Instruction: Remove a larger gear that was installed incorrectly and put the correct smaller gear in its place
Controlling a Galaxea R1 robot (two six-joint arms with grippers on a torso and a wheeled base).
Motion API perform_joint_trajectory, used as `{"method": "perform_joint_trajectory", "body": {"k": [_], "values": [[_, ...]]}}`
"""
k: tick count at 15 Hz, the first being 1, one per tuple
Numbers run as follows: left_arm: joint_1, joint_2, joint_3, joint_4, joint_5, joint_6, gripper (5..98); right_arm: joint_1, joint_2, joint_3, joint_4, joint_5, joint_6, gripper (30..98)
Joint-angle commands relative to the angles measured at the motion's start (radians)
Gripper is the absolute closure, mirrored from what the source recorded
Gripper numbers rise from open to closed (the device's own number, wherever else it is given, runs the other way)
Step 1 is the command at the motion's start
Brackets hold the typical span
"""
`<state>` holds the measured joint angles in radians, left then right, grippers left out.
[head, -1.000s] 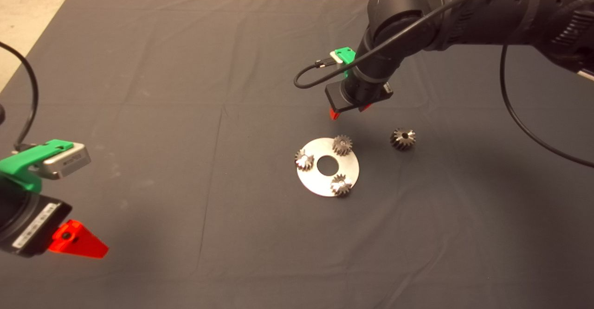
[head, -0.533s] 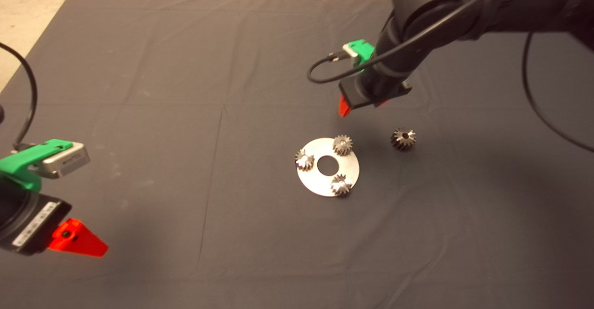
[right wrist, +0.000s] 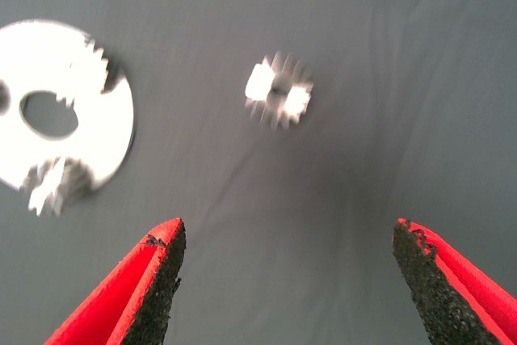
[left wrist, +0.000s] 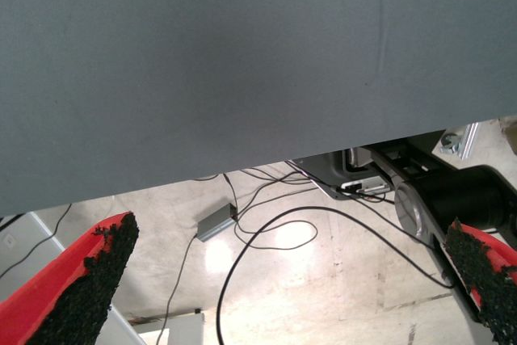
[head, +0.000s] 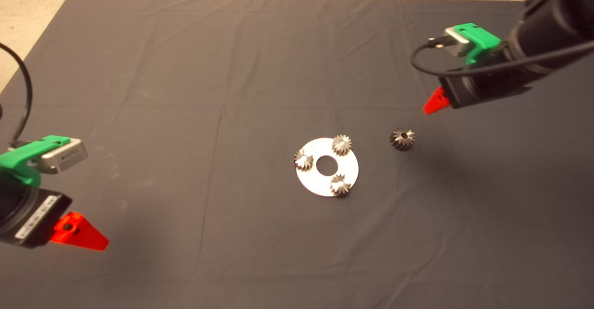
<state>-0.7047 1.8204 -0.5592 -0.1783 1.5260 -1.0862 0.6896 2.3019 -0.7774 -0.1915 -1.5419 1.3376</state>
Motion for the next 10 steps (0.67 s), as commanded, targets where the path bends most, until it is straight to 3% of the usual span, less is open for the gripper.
{"method": "perform_joint_trajectory", "body": {"k": [1,4,10], "values": [[-0.01,0.124,0.055,-0.008,0.132,-0.15,5.4,0.031,0.069,0.155,0.101,-0.018,0.182,60.3],[-0.012,0.123,0.079,-0.009,0.132,-0.189,5.4,0.033,0.094,0.234,0.104,-0.017,0.284,60.4],[-0.012,0.126,0.093,-0.009,0.132,-0.204,5.4,0.042,0.1,0.265,0.103,-0.015,0.291,60.3]]}}
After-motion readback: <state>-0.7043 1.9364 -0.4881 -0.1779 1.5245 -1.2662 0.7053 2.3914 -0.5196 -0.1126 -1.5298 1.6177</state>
